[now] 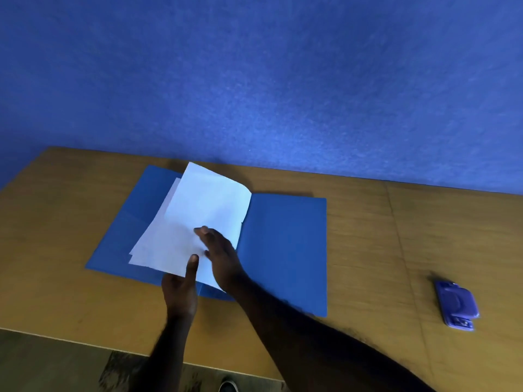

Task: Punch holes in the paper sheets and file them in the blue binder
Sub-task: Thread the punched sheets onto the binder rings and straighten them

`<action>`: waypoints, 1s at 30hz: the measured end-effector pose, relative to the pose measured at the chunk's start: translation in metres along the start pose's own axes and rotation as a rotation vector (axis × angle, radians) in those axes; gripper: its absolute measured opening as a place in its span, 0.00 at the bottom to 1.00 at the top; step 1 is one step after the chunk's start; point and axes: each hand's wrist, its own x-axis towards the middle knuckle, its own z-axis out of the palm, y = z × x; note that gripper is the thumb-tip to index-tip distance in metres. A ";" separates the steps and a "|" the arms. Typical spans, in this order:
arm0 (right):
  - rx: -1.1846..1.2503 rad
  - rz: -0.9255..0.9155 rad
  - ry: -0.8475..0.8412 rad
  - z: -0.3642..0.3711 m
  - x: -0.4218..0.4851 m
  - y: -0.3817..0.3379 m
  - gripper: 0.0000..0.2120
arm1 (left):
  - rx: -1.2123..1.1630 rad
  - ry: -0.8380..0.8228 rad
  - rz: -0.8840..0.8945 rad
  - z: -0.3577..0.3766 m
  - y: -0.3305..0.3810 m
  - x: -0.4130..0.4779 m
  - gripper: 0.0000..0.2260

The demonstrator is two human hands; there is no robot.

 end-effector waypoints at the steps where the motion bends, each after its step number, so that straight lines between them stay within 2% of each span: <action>1: 0.026 -0.014 0.031 -0.007 -0.001 0.001 0.22 | 0.012 0.021 -0.011 0.001 0.000 0.001 0.16; 4: -0.057 -0.060 0.176 -0.039 -0.012 0.011 0.15 | 0.006 0.205 -0.096 0.002 -0.008 0.005 0.12; 6: -0.282 -0.055 0.267 -0.068 -0.022 0.022 0.13 | -0.009 0.290 -0.151 0.003 -0.007 0.007 0.11; 8: -0.528 0.013 0.317 -0.099 -0.033 0.034 0.18 | -0.041 0.329 -0.201 0.004 -0.006 0.010 0.10; 10: -0.672 0.063 0.344 -0.127 -0.045 0.045 0.23 | -0.086 0.358 -0.255 0.004 -0.005 0.014 0.12; 12: -0.801 0.082 0.297 -0.146 -0.057 0.054 0.27 | -0.112 0.369 -0.269 0.006 -0.005 0.016 0.15; 14: -0.850 0.124 0.230 -0.158 -0.065 0.059 0.30 | -0.116 0.339 -0.228 0.008 -0.002 0.015 0.13; 16: -0.824 0.169 0.204 -0.164 -0.068 0.060 0.32 | -0.099 0.263 -0.157 0.012 0.005 0.011 0.07; 20: -0.705 0.233 0.267 -0.170 -0.064 0.054 0.28 | 0.063 0.047 0.046 0.024 0.015 -0.006 0.08; 22: -0.583 0.231 0.327 -0.174 -0.060 0.047 0.18 | 0.157 -0.059 0.129 0.032 0.016 -0.018 0.11; 24: -0.435 0.190 0.346 -0.176 -0.058 0.035 0.06 | 0.242 -0.144 0.155 0.041 0.016 -0.029 0.19; 27: -0.082 0.167 0.346 -0.174 -0.052 0.010 0.04 | 0.360 -0.235 0.149 0.057 0.015 -0.040 0.26; 30: 0.094 0.197 0.286 -0.174 -0.046 -0.012 0.14 | 0.506 -0.429 0.336 0.067 0.009 -0.046 0.21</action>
